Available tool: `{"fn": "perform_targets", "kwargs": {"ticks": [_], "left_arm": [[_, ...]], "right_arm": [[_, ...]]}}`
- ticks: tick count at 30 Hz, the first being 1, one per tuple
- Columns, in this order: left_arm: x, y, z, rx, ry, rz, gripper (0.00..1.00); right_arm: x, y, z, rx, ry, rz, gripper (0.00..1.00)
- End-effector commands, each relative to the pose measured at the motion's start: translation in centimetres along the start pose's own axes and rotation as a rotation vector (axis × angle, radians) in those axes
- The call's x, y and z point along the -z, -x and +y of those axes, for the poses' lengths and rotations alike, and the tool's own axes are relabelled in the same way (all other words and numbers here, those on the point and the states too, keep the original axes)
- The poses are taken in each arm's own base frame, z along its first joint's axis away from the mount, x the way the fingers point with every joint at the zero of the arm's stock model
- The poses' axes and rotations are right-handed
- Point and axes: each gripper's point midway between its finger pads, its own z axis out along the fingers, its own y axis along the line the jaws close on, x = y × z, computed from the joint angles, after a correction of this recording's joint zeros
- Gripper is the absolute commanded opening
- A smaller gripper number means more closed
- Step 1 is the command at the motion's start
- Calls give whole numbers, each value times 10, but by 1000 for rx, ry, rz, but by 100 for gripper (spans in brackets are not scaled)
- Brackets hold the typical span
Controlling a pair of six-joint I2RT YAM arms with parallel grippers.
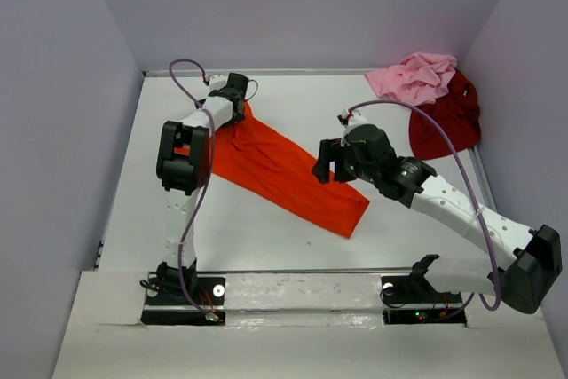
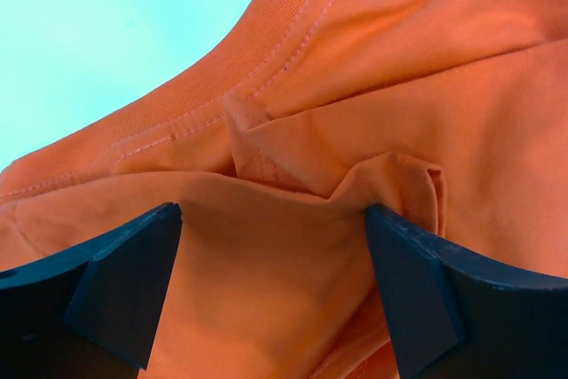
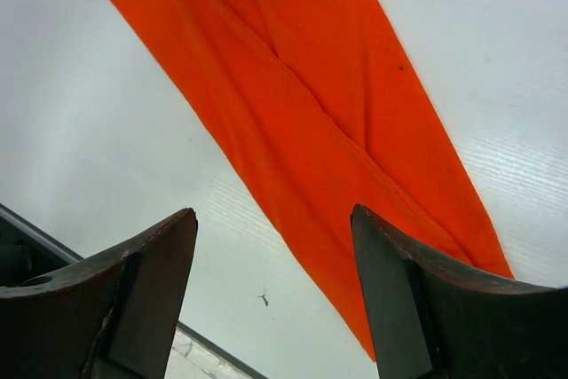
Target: Fold and stack the t-shirts
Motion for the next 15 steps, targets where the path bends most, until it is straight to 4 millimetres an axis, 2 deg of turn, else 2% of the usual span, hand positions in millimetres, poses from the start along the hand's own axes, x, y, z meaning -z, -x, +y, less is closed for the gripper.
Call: {"fn": "perform_targets", "kwargs": {"ticks": [1, 6, 11, 12, 15], "left_arm": [[-3, 11, -24, -70, -31, 16, 95], [5, 22, -38, -87, -50, -32, 95], [4, 33, -65, -95, -126, -40, 95], [0, 29, -72, -123, -123, -39, 94], [15, 50, -89, -129, -156, -89, 90]], "right_arm": [[12, 21, 9, 21, 16, -49, 75], [11, 20, 4, 27, -7, -48, 76], [13, 26, 11, 11, 16, -54, 76], [14, 27, 12, 11, 18, -56, 76], [10, 26, 12, 14, 17, -47, 76]]}}
